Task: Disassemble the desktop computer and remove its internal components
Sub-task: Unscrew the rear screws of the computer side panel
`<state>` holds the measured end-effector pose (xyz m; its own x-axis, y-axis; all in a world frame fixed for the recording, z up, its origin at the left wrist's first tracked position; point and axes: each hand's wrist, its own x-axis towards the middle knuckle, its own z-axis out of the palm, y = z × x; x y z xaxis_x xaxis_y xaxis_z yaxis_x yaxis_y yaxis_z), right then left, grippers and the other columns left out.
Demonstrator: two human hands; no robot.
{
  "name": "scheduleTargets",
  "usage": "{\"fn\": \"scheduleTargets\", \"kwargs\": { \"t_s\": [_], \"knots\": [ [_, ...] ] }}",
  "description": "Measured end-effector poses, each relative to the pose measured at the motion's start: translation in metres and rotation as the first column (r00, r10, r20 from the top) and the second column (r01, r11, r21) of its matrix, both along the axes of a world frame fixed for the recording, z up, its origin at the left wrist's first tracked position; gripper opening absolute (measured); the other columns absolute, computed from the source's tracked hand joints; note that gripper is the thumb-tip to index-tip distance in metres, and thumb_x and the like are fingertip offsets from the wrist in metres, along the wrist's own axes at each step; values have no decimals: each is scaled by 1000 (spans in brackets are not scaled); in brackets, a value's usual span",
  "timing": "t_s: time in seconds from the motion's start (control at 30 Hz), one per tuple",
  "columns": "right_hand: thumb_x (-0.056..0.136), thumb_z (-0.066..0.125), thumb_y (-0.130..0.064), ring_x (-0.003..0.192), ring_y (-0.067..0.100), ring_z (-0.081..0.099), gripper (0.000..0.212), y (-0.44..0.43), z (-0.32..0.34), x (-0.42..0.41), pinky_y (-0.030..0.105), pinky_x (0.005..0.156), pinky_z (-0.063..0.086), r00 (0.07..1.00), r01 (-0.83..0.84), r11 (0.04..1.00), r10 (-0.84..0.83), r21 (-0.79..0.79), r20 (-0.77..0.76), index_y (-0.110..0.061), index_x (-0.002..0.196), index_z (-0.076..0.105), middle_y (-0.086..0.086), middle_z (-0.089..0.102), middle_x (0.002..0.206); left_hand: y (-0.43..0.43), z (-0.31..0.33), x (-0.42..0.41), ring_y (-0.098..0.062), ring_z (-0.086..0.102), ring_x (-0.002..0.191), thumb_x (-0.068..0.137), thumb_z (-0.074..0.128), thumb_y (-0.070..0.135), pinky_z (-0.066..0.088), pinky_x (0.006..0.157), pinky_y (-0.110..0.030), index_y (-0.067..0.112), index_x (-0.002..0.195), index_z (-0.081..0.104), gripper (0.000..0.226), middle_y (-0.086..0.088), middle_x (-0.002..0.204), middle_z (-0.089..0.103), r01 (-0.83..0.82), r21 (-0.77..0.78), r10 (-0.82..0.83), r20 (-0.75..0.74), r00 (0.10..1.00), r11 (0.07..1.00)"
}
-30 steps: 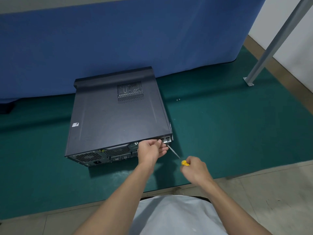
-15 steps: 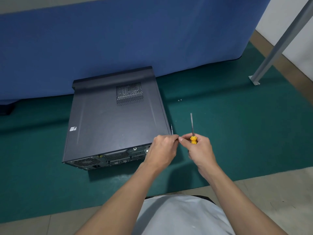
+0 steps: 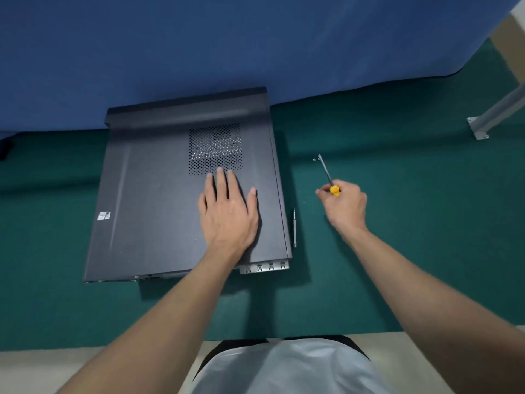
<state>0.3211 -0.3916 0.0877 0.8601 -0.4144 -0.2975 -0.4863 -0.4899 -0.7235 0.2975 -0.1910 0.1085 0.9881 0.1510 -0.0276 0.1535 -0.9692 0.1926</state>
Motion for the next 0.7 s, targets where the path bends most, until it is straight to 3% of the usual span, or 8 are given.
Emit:
{"fn": "scheduleTargets", "kwargs": {
  "t_s": [0.37,0.53,0.7],
  "knots": [
    [83,59,-26,88,38,61,15,20,-69,125,35,71,47,982,-145,965,112,-219,-154,-20,91,69,15,65,90,-2,-4,4,-17,6,149,98,24,50,12,116,-38,15,153,22,65,-5,161,15,-33,32,34,-35,999,999],
    [83,51,-18,92,41,62,25,27,-81,145,38,78,49,977,-148,950,97,-275,-191,-21,100,68,18,66,99,-3,-4,3,-18,11,149,98,29,49,16,115,-38,15,152,27,64,-6,160,20,-45,40,46,-26,999,998],
    [83,54,-23,94,39,62,26,27,-84,143,39,80,48,970,-175,948,120,-266,-211,-22,107,64,16,66,102,-2,-4,1,-18,13,149,97,30,49,18,115,-39,15,151,29,64,-6,160,22,-49,37,49,-17,999,998]
  ]
}}
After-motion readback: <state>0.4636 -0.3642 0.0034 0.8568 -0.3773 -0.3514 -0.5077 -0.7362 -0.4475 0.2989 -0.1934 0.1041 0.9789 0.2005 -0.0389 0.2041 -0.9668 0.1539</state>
